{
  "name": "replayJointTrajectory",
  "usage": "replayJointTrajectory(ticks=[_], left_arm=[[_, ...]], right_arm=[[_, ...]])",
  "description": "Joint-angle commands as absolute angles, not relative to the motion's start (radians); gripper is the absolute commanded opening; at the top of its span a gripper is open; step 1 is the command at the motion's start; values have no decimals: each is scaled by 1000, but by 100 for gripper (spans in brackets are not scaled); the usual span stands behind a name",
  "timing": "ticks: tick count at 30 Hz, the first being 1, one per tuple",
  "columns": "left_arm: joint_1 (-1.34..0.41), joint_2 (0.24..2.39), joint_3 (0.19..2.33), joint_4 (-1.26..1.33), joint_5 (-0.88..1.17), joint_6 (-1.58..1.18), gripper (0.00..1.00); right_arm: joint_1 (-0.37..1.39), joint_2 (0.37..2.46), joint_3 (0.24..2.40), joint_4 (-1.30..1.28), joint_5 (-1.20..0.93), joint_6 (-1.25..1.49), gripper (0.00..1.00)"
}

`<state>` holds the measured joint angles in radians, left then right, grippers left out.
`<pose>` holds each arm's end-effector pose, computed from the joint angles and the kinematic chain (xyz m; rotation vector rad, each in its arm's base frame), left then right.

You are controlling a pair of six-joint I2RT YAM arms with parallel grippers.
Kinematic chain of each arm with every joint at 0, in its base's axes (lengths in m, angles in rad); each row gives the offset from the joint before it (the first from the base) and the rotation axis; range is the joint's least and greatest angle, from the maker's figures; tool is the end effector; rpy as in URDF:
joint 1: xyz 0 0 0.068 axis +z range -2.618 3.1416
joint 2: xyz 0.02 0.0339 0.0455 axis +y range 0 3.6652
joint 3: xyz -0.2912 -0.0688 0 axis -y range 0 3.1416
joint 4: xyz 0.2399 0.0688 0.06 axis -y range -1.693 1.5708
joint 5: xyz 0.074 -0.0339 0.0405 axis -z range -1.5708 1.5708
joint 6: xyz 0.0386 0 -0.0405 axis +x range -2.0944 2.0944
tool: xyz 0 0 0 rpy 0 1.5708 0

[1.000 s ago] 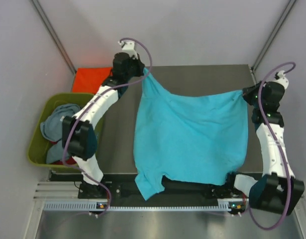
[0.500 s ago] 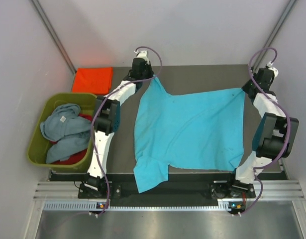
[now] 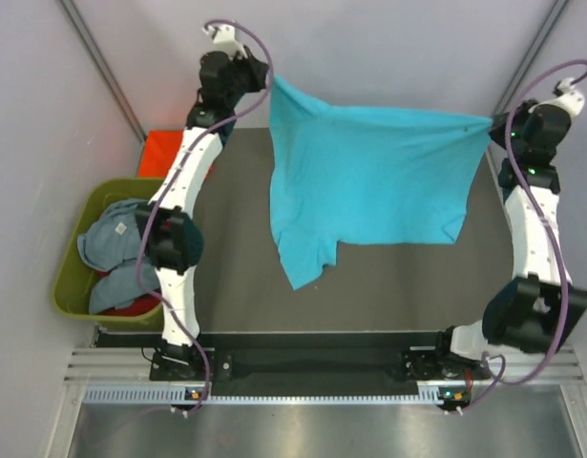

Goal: Fold and stack the t-shirts
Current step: Flatten the tshirt out

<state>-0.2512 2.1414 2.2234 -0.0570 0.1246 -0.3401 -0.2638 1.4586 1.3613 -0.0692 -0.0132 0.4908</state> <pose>0.5061 -0.1348 0.4408 0.0306 1.5730 -0.5627 0.3313 -0.0890 0.4206 0.6322 1.6217 0.1782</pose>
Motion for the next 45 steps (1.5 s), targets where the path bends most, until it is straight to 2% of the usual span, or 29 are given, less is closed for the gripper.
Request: replayJointTrajectory(ticks=[1,5,11,16,20,29,35,41,45], left_arm=[[-259,1820,2171,5,176,-330,0],[-259,1593,2059,12,163,-345,0],[-259,1277,2010,-66,123,-301,0],[-259,1111,1924,-71,77,-288,0],[-259,1106,1890,-71,68,-270,0],[-259,1279,1668,82,74,-279,0],[-255,1596,1531,250,69,-296,0],[-244,1980,1695,285,146,-360,0],[-233,2278,1966,244,187,-408,0]], right_arm=[[-262,1183,1416,-24,-14,509,0],[-262,1007,1430,-43,-40,520,0],[-262,819,1471,-106,-67,572,0],[-255,764,1459,-118,-81,603,0],[-253,744,1391,-95,-98,626,0],[-255,814,1108,-8,-60,586,0],[-255,1015,894,159,-43,552,0],[-256,1369,942,250,-17,473,0],[-267,1627,1072,262,-12,426,0]])
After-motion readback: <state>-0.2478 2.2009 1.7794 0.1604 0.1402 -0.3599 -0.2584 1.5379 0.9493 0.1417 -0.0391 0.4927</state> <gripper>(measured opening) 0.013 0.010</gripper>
